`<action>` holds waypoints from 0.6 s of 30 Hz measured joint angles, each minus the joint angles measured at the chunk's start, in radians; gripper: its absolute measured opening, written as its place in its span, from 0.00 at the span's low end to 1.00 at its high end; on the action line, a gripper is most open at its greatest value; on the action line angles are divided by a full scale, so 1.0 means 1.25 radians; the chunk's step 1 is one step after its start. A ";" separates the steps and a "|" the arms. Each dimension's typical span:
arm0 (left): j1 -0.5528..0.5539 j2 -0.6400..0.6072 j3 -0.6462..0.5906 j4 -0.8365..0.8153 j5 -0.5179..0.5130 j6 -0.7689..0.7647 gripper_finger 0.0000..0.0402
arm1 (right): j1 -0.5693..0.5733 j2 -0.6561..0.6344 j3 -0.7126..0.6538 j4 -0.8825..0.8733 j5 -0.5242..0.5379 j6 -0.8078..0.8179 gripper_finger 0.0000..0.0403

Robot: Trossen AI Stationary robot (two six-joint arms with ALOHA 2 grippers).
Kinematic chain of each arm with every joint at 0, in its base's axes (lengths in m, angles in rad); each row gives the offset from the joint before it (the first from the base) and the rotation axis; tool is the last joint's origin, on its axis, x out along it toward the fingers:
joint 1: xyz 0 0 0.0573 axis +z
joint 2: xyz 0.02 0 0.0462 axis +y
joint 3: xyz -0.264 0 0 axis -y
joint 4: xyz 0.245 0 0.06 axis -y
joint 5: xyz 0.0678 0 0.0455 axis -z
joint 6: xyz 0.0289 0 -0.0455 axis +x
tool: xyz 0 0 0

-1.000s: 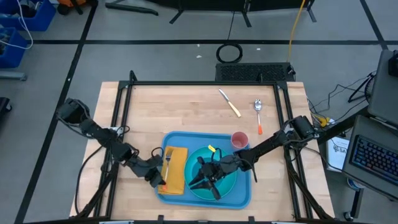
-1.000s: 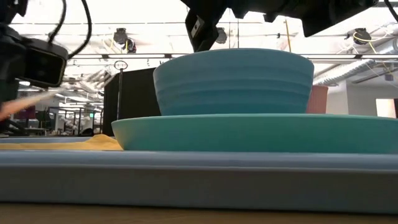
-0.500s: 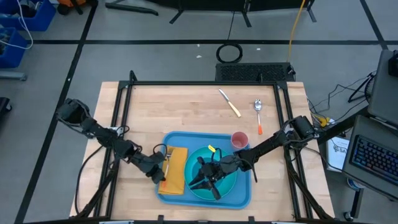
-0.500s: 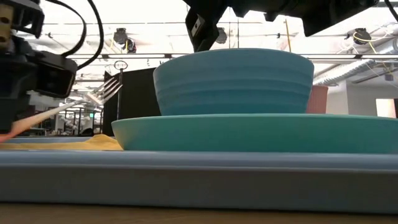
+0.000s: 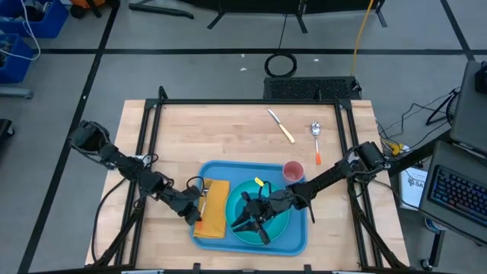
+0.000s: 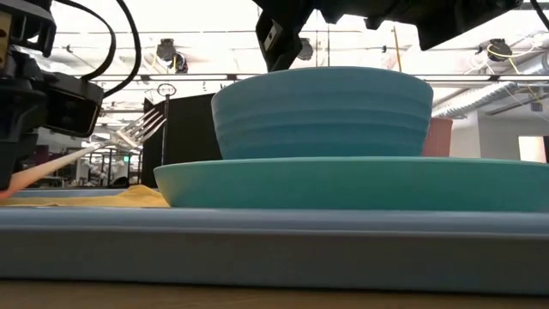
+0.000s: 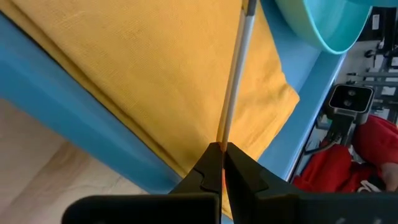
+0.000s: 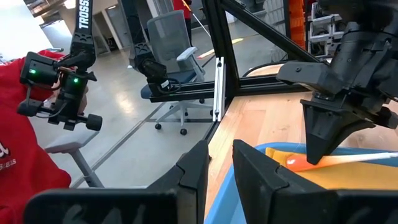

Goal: Set up tray
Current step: Put the orange fork on the top of the yellow table napkin

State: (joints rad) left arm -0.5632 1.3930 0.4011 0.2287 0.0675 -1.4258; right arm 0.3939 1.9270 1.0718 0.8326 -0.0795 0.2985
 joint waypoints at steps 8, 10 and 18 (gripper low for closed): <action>0.000 -0.001 0.001 -0.032 -0.006 -0.017 0.03 | 0.000 0.000 0.000 0.000 0.000 0.000 0.16; 0.000 -0.001 0.001 -0.033 -0.003 -0.018 0.02 | 0.000 0.000 0.000 0.000 0.000 0.000 0.16; 0.000 0.000 0.001 -0.036 -0.010 -0.028 0.05 | 0.000 0.000 0.000 0.000 0.000 0.000 0.16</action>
State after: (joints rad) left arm -0.5637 1.3925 0.4026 0.1835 0.0549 -1.4605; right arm 0.3939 1.9270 1.0718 0.8326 -0.0795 0.2985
